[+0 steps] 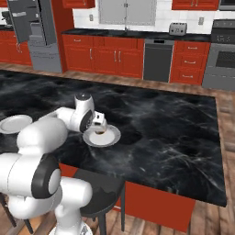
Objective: Transport the fish and mushroom to the fridge. Place the fish on the rack containing meat and place the mushroom on the rack containing the vegetable, ensuring meats and vegetables are on different racks.
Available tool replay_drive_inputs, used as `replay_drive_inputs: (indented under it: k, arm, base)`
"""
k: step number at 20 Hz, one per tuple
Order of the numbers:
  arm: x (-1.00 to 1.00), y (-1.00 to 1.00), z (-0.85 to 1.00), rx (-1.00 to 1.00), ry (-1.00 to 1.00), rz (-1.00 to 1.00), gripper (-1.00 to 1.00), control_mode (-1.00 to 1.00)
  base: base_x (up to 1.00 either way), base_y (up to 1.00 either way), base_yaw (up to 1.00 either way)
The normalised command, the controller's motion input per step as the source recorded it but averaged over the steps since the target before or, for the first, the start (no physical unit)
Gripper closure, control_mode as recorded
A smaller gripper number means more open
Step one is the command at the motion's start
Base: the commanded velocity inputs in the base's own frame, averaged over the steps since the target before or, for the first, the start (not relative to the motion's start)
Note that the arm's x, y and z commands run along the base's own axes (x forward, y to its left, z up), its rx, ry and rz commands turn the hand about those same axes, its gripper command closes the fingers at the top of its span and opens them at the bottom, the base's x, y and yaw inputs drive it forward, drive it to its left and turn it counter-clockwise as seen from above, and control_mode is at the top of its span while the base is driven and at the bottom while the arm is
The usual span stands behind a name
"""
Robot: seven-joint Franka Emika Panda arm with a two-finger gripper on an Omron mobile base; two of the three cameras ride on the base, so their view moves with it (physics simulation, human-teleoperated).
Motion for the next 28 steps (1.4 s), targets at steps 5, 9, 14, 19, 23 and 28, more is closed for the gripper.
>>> replay_drive_inputs:
  k: [5,9,14,19,23,28]
  arm:
    - [0.44,0.00,-0.21,0.00,0.00,0.00,-1.00,-1.00]
    - [0.41,0.00,-0.10,0.00,0.00,0.00,-1.00,-1.00]
    - [0.40,0.00,-0.13,0.00,0.00,0.01,-1.00,-1.00]
    - [0.37,0.00,-0.21,0.00,0.01,0.02,-1.00,-1.00]
    - [0.42,0.00,-0.30,0.00,0.06,0.02,-1.00,-1.00]
    - [0.42,0.00,-0.29,0.00,0.06,0.02,-1.00,-1.00]
  base:
    - [0.00,0.00,0.00]
    - [0.00,0.00,0.00]
    - [0.00,0.00,0.00]
    - [0.00,0.00,0.00]
    - [0.00,0.00,0.00]
    - [0.00,0.00,0.00]
